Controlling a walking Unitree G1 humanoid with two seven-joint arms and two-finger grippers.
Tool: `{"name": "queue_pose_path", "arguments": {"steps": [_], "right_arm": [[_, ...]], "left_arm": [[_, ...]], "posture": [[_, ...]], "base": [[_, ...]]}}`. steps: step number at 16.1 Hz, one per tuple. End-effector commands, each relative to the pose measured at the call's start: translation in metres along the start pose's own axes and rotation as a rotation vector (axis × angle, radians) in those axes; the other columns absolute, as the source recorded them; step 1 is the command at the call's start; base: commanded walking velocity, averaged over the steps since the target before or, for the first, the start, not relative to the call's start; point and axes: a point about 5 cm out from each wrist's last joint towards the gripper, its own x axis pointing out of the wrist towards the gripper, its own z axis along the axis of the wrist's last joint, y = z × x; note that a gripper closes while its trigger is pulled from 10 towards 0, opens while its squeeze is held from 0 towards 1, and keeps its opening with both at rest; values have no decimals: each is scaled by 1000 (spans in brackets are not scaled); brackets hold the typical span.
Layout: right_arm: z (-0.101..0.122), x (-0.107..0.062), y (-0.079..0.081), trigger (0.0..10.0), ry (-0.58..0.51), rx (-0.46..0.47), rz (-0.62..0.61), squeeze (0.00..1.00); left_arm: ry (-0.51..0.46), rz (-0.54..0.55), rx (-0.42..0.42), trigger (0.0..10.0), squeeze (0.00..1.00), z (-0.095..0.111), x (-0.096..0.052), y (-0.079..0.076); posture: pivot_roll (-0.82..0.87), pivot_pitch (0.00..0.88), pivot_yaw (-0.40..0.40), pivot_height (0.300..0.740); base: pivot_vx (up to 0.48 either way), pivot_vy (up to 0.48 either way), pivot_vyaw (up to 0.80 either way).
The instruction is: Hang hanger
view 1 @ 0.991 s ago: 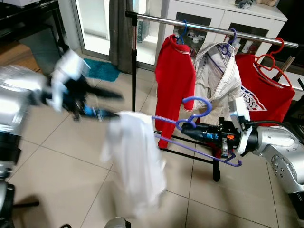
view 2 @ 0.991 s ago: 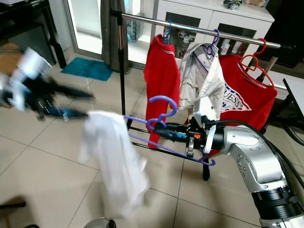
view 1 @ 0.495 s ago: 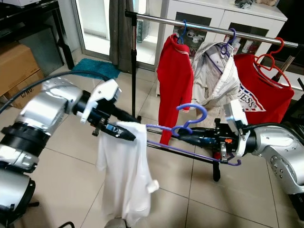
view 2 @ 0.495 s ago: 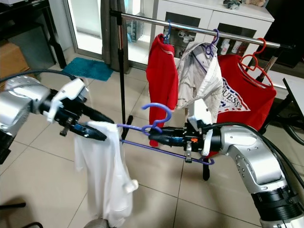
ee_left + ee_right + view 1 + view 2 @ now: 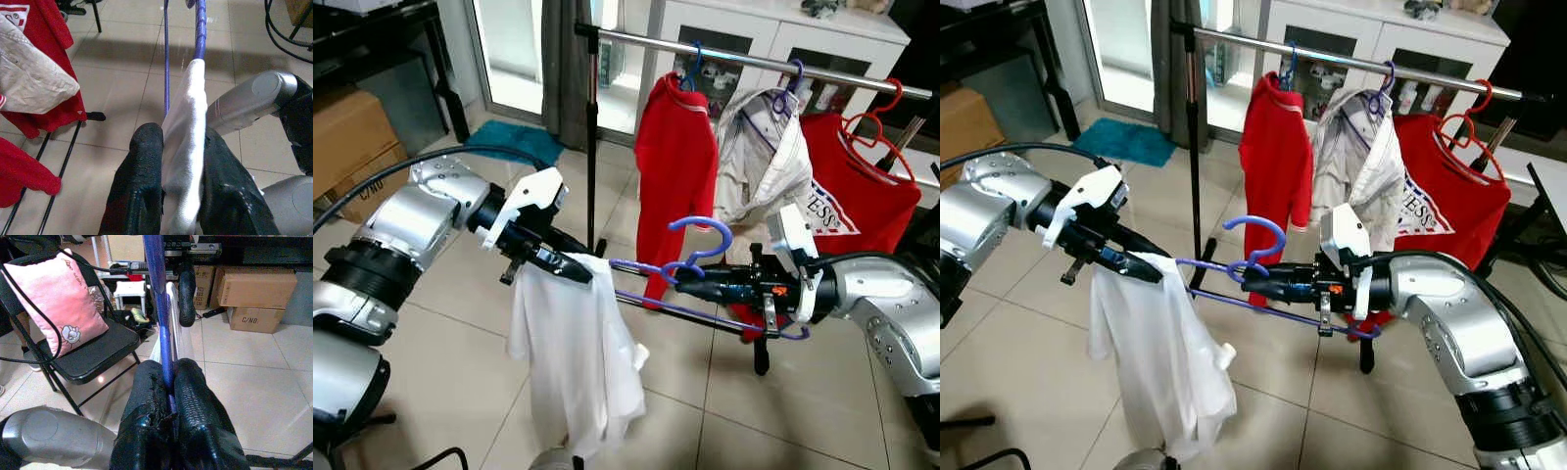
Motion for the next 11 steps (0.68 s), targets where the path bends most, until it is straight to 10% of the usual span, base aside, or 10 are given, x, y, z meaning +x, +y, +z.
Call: {"name": "queue_pose_path", "arguments": {"steps": [1, 7, 10, 11], "right_arm": [[9, 2, -4, 10000, -18, -36, 14, 0], [9, 3, -7, 10000, -40, -4, -2, 0], [9, 0, -8, 10000, -46, 12, -16, 992], [9, 0, -8, 10000, -47, 12, -20, 1000]], "left_arm": [[33, -3, 35, 0, 0, 4, 0, 3], [27, 0, 58, 0, 0, 5, -2, 3], [7, 5, 57, 0, 0, 6, -3, 5], [6, 7, 56, 0, 0, 6, -3, 5]], "posture": [[-11, 0, -29, 740], [-9, 0, -33, 740], [-12, 0, -29, 740], [-12, 0, -29, 740]], "base": [[0, 0, 0], [0, 0, 0], [0, 0, 0], [0, 0, 0]]}}
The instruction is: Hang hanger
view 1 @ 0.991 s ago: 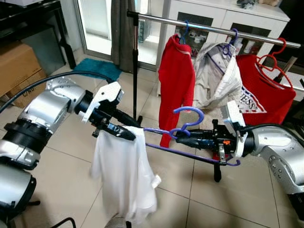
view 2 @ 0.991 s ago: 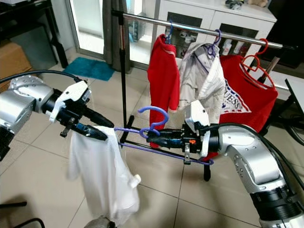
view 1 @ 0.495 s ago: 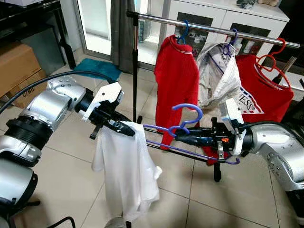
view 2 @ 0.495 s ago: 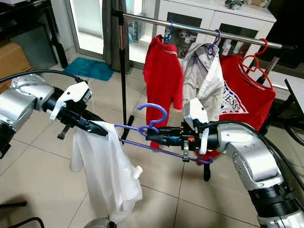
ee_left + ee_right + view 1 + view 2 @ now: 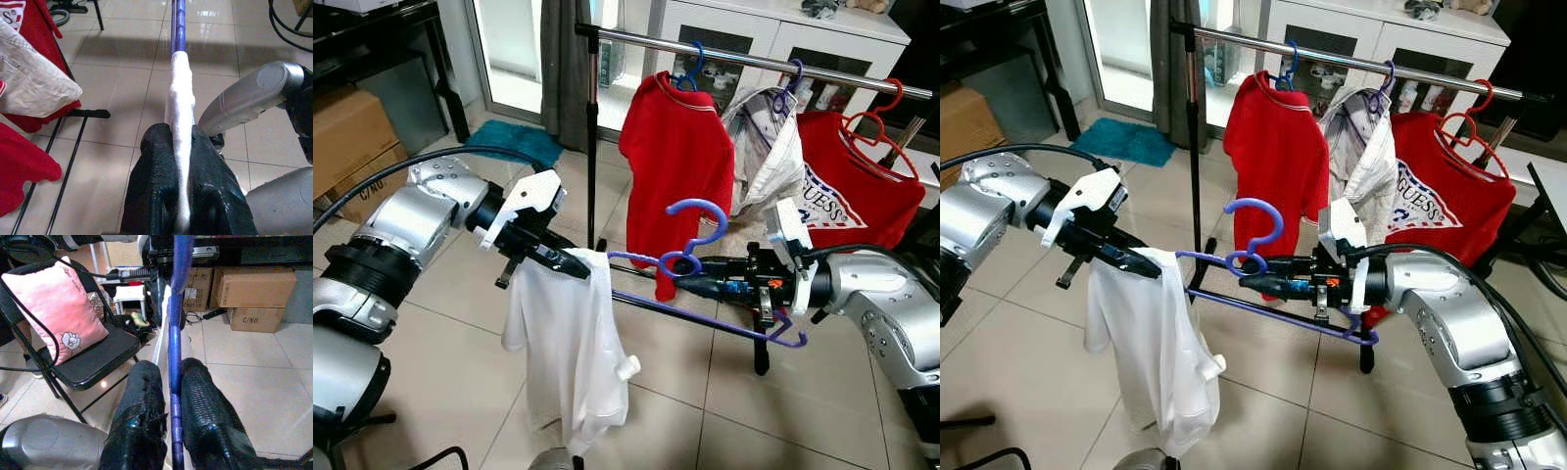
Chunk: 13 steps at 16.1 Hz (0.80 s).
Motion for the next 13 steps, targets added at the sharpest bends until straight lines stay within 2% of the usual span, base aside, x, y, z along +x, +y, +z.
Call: {"name": "queue_pose_path", "arguments": {"steps": [1, 3, 4, 5, 7, 9, 13], "right_arm": [[10, -4, -4, 10000, -36, -19, -25, 1000], [10, -7, -6, 10000, -43, -25, -57, 1000], [12, -17, -17, 10000, -70, -48, -196, 1000], [14, -20, -22, 10000, -82, -51, -247, 1000], [20, -40, -39, 10000, -178, -38, -475, 1000], [21, -50, -40, 10000, -247, 0, -546, 1000], [7, -32, 0, 10000, -168, 32, -274, 1000]], "left_arm": [[-2, 8, 22, 0, 0, 7, -1, 4], [7, 19, 2, 0, 0, 2, -3, 4], [67, 104, -37, 0, 0, -15, -11, 6], [88, 141, -52, 0, 0, -20, -13, 7], [103, 281, -99, 0, 0, -35, -25, 9], [93, 349, -109, 0, 0, -39, -30, 10], [-51, 396, -77, 0, 0, -23, -39, 17]], "posture": [[-14, 0, -25, 740], [-12, 0, -24, 740], [-10, 0, -23, 740], [-10, 0, -23, 740], [-9, 0, -23, 740], [-7, 0, -23, 740], [-9, 0, -19, 740]], "base": [[0, 0, 0], [0, 0, 0], [0, 0, 0], [0, 0, 0], [0, 0, 0], [0, 0, 0], [0, 0, 0]]}}
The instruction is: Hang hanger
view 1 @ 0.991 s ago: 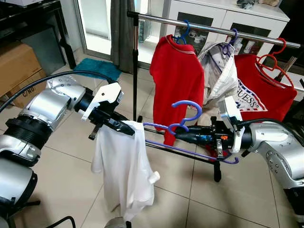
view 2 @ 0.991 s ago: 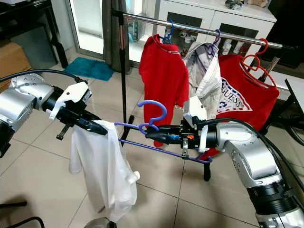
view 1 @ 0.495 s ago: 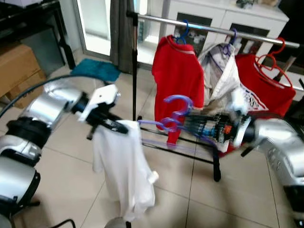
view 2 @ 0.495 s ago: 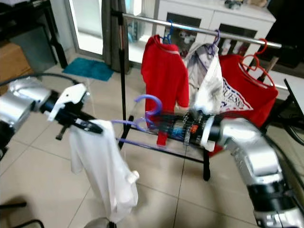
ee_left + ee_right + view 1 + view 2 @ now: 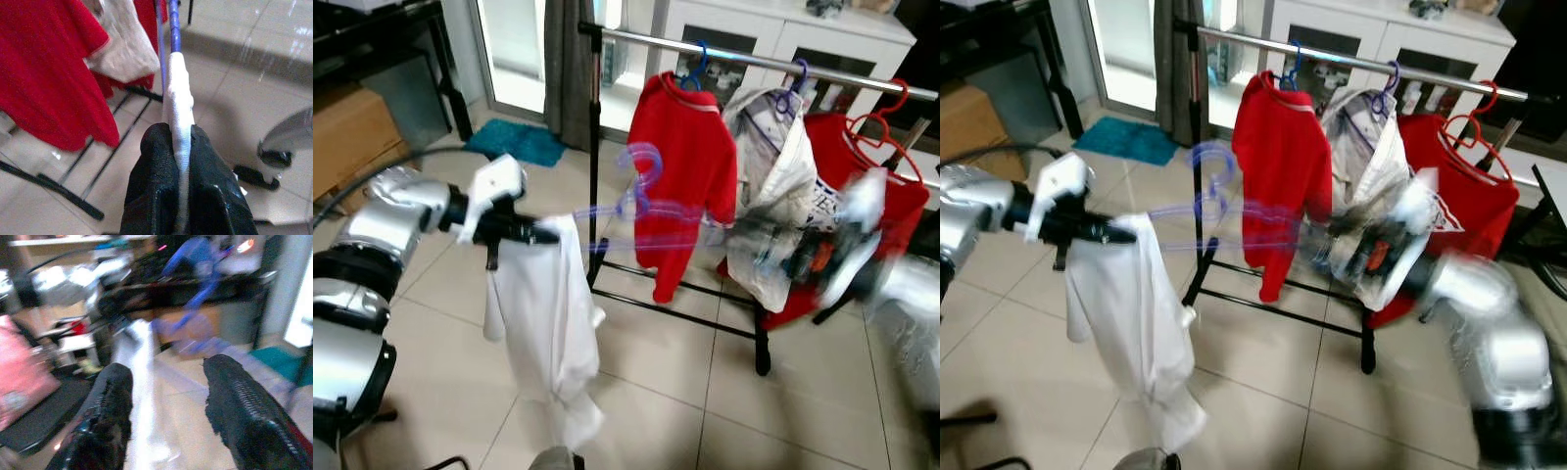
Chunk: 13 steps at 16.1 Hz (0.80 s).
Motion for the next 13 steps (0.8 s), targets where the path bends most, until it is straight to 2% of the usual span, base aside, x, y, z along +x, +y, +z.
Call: {"name": "queue_pose_path", "arguments": {"steps": [1, 2, 3, 4, 5, 6, 8, 10, 12, 13], "right_arm": [[-3, 14, 16, 10000, 24, -10, 94, 1000], [-9, 23, 22, 10000, 31, -6, 107, 1000], [-17, 39, 28, 10000, 28, -16, 95, 1000], [-18, 45, 30, 10000, 18, -25, 79, 208], [-17, 50, 31, 10000, 3, -28, 66, 208], [-14, 56, 34, 10000, -28, -26, 49, 0], [-13, 63, 36, 10000, -52, -27, 24, 0], [-13, 75, 33, 10000, -81, -58, -90, 0], [-11, 79, 34, 10000, -99, -44, -89, 0], [-9, 86, 37, 10000, -127, -16, -73, 0]], "left_arm": [[-112, -14, 62, 0, 0, 29, -4, 7], [-152, -29, 68, 0, 0, 36, -4, 8], [-216, -59, 76, 0, 0, 47, -5, 8], [-237, -73, 81, 0, 0, 51, -6, 8], [-251, -85, 86, 0, 0, 54, -7, 8], [-280, -103, 93, 0, 0, 60, -10, 7], [-326, -127, 93, 0, 0, 68, -13, 6], [-387, -172, 92, 0, 0, 79, -16, 2], [-394, -180, 94, 0, 0, 81, -16, 1], [-406, -197, 95, 0, 0, 83, -16, -2]], "posture": [[-15, 0, -9, 740], [-16, 0, -7, 740], [-16, 0, -3, 740], [-16, 0, -2, 740], [-16, 0, -2, 740], [-16, 1, -1, 740], [-16, 10, -4, 740], [-14, 25, -8, 740], [-14, 28, -9, 740], [-16, 33, -11, 740]], "base": [[0, 0, 0], [0, 0, 0], [0, 0, 0], [0, 0, 0], [0, 0, 0], [0, 0, 0], [0, 0, 0], [0, 0, 0], [0, 0, 0], [0, 0, 0]]}}
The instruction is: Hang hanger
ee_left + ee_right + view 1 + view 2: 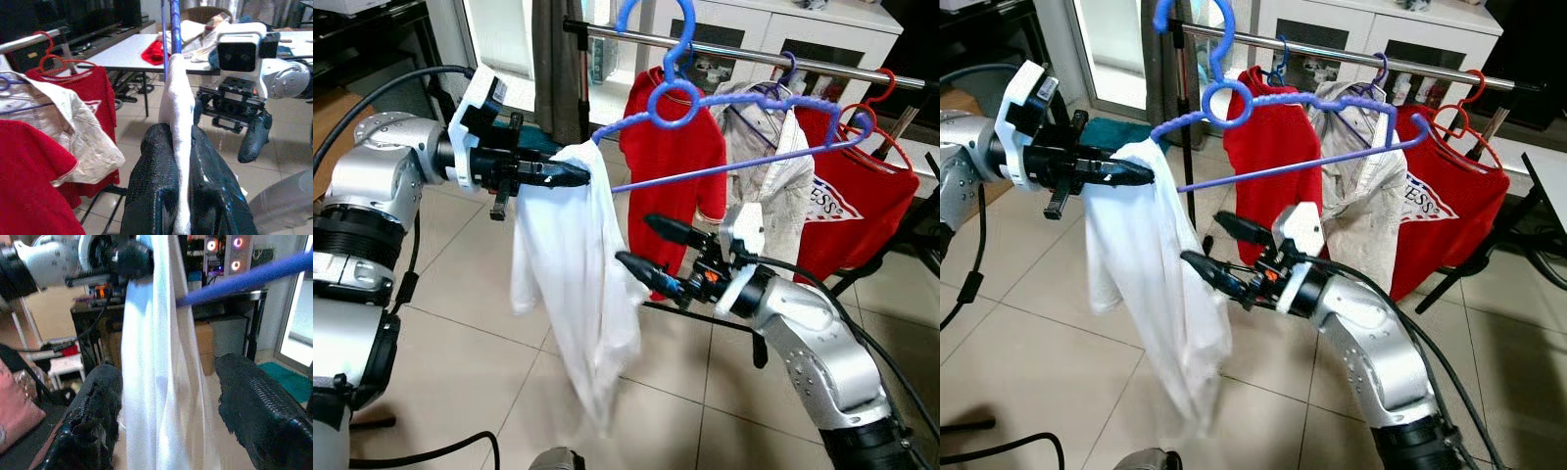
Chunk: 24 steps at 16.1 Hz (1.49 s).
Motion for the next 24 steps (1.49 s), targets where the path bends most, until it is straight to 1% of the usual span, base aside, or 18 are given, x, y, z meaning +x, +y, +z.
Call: {"name": "queue_pose_path", "arguments": {"steps": [1, 3, 5, 7, 9, 10, 11, 12, 14, 16, 19, 22, 24], "right_arm": [[2, 3, 2, 10000, -9, 12, 16, 0], [4, 15, 7, 10000, -49, 43, 37, 0], [6, 20, 8, 10000, -75, 60, 62, 0], [12, 24, 16, 10000, -114, 88, 143, 0], [16, 23, 23, 10000, -126, 109, 219, 0], [15, 21, 25, 10000, -111, 112, 260, 0], [14, 20, 26, 10000, -96, 107, 275, 0], [11, 17, 24, 10000, -68, 90, 279, 0], [11, 16, 20, 10000, -67, 83, 252, 0], [15, 11, 16, 10000, -76, 77, 241, 0], [17, 9, 20, 10000, -74, 76, 275, 0], [14, 10, 19, 10000, -60, 73, 260, 0], [9, 12, 20, 10000, -28, 70, 276, 0]], "left_arm": [[-26, -21, 36, 0, 0, 11, 2, -1], [-40, -61, 16, 0, 0, 12, 6, -7], [-48, -78, 9, 0, 0, 13, 8, -9], [-44, -85, 9, 0, 0, 12, 10, -10], [-41, -78, 9, 0, 0, 12, 9, -9], [-38, -72, 13, 0, 0, 13, 9, -9], [-38, -69, 16, 0, 0, 14, 8, -8], [-42, -64, 22, 0, 0, 16, 8, -7], [-43, -62, 24, 0, 0, 17, 8, -7], [-40, -57, 26, 0, 0, 17, 7, -7], [-39, -51, 26, 0, 0, 17, 7, -6], [-36, -44, 33, 0, 0, 18, 7, -5], [-42, -46, 37, 0, 0, 20, 8, -5]], "posture": [[-16, 33, -11, 740], [-18, 39, -12, 740], [-17, 40, -12, 740], [-15, 43, -13, 740], [-12, 48, -12, 740], [-11, 51, -11, 740], [-9, 53, -10, 740], [-7, 57, -7, 740], [-5, 59, -6, 740], [-5, 59, -5, 740], [-7, 58, -2, 740], [-6, 55, -4, 740], [-6, 51, -7, 740]], "base": [[0, 0, 0], [0, 0, 0], [0, 0, 0], [0, 0, 0], [0, 0, 0], [0, 0, 0], [0, 0, 0], [0, 0, 0], [0, 0, 0], [0, 0, 0], [0, 0, 0], [0, 0, 0], [0, 0, 0]]}}
